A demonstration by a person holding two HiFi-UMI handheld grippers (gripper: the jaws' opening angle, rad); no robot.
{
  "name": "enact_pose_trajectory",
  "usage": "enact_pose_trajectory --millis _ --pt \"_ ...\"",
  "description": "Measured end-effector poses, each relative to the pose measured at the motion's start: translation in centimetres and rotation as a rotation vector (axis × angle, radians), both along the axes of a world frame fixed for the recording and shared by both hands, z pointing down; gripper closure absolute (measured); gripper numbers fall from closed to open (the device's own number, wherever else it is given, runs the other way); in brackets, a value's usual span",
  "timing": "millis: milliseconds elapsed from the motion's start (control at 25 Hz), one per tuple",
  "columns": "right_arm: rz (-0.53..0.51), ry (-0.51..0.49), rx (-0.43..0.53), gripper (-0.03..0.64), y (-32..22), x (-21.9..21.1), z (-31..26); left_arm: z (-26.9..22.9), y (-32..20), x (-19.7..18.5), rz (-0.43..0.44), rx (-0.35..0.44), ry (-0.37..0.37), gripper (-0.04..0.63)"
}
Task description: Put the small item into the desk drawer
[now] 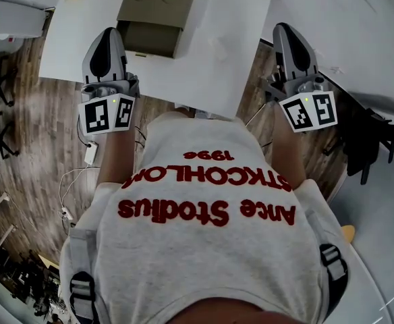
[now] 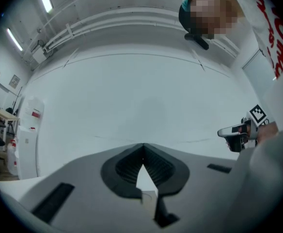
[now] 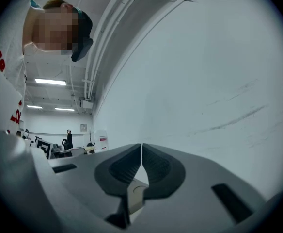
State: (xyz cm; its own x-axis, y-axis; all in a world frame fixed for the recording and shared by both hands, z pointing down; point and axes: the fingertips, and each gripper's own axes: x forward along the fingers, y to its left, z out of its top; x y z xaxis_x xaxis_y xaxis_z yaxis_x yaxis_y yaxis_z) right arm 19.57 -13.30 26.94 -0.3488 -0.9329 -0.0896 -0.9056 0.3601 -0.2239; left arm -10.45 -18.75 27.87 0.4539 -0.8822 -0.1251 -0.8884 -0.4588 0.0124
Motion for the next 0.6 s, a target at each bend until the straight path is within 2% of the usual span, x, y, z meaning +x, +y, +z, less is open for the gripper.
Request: enact_pose_trajectory --millis 320,480,600 --pt "-0.001 0.026 -0.09 0.606 -2.6 -1.2 2.8 1.7 -3.2 0.4 0.037 -0.042 -0.006 0.589" --pt "-0.035 0.037 -0.181 0.541 -4.1 -2.1 5.8 3.3 -3.9 1.2 0.058 -0.082 -0.005 0.588" --pt "-0.047 0.076 -0.25 0.528 -4.9 -3.0 8.4 4.6 -4.4 1.7 0.072 -0.115 -0.009 0.588"
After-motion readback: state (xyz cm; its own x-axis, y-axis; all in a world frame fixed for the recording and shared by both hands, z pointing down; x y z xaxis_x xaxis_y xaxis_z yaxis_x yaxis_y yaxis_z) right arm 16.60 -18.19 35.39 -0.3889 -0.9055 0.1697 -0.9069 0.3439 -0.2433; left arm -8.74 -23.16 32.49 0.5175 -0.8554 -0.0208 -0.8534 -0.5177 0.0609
